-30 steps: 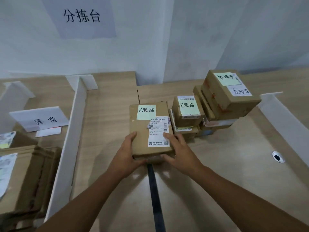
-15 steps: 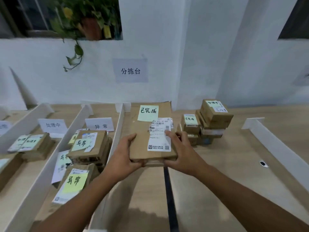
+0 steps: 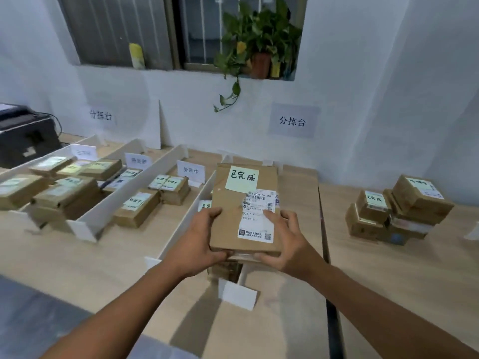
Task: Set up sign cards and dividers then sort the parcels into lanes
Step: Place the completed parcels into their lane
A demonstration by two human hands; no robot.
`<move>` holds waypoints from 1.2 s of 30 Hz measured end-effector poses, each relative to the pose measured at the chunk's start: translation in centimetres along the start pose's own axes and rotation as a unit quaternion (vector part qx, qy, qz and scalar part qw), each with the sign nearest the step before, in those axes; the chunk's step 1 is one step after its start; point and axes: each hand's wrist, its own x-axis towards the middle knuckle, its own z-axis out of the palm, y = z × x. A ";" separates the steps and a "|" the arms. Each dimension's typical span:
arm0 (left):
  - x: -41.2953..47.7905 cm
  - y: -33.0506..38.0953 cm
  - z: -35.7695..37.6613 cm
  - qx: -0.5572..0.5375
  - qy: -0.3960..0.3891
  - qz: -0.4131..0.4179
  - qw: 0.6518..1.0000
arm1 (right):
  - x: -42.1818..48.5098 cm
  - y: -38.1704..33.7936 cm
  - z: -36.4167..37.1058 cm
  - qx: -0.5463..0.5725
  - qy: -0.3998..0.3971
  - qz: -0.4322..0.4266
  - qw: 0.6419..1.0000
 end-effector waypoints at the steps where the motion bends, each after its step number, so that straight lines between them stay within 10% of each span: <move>1: -0.7 -0.8 -1.5 0.001 0.007 -0.005 1.000 | 0.7 -1.1 1.3 0.003 -0.007 0.003 1.000; 21: -18.3 -34.1 -48.7 0.077 0.197 -0.182 0.960 | 32.1 -37.1 46.0 0.024 -0.200 -0.155 0.967; 36: -8.9 -62.6 -66.6 0.053 0.147 -0.252 0.955 | 54.2 -40.3 73.1 0.077 -0.231 -0.105 0.964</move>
